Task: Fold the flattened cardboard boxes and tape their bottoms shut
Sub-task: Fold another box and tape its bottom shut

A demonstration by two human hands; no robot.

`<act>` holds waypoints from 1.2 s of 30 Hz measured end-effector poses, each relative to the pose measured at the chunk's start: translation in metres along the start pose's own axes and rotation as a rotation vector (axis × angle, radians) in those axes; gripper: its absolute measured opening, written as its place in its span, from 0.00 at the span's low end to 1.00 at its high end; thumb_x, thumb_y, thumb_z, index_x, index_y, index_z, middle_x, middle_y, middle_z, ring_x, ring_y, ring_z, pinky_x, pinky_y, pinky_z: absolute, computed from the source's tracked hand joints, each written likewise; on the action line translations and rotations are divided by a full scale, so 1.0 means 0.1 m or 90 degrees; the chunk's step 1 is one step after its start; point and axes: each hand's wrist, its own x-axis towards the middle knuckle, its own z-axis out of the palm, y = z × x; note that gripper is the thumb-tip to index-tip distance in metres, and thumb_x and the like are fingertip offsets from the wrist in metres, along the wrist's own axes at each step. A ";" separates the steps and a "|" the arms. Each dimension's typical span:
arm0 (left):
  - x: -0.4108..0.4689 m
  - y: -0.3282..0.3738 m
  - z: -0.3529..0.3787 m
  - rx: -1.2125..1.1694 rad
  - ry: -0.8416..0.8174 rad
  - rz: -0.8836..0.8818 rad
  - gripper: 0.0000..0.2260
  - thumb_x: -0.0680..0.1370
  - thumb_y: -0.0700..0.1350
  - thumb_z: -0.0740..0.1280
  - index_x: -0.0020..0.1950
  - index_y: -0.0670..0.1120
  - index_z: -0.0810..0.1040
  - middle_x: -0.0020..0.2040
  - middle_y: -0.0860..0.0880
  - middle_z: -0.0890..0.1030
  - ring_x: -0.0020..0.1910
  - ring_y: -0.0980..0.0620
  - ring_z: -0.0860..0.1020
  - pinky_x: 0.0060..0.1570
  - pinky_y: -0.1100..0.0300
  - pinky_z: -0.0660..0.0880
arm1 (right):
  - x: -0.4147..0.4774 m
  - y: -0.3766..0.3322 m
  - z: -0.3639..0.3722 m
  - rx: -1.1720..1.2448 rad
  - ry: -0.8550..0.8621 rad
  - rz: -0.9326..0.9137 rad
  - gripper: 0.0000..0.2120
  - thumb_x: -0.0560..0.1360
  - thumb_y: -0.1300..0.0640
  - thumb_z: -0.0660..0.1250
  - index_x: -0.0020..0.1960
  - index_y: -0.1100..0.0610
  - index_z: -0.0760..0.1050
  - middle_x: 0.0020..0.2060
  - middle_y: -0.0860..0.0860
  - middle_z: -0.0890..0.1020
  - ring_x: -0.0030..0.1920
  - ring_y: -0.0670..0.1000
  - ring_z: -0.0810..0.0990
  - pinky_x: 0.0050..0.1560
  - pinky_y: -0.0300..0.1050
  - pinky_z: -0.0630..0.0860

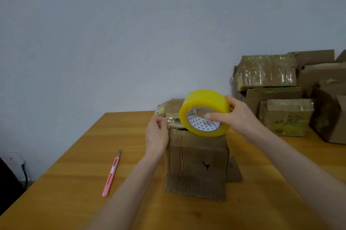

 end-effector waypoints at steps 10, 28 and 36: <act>-0.03 0.07 0.21 0.125 0.008 0.052 0.07 0.83 0.44 0.54 0.49 0.43 0.68 0.42 0.49 0.74 0.42 0.49 0.71 0.40 0.56 0.63 | -0.17 0.22 0.17 0.294 0.076 0.078 0.27 0.57 0.44 0.75 0.54 0.49 0.76 0.48 0.50 0.83 0.51 0.53 0.81 0.52 0.52 0.79; -0.02 -0.09 0.17 0.208 0.051 0.142 0.06 0.83 0.42 0.54 0.50 0.44 0.68 0.40 0.53 0.82 0.36 0.55 0.73 0.45 0.52 0.71 | -0.01 0.04 0.00 0.051 -0.010 0.001 0.26 0.60 0.42 0.75 0.54 0.51 0.75 0.45 0.48 0.82 0.45 0.48 0.81 0.41 0.41 0.76; 0.06 -0.16 0.04 0.016 0.078 -0.055 0.08 0.83 0.41 0.53 0.44 0.45 0.67 0.39 0.48 0.79 0.42 0.48 0.81 0.41 0.52 0.77 | 0.09 -0.08 -0.10 -0.210 -0.055 -0.072 0.13 0.67 0.49 0.72 0.46 0.50 0.71 0.39 0.50 0.78 0.39 0.50 0.77 0.38 0.47 0.75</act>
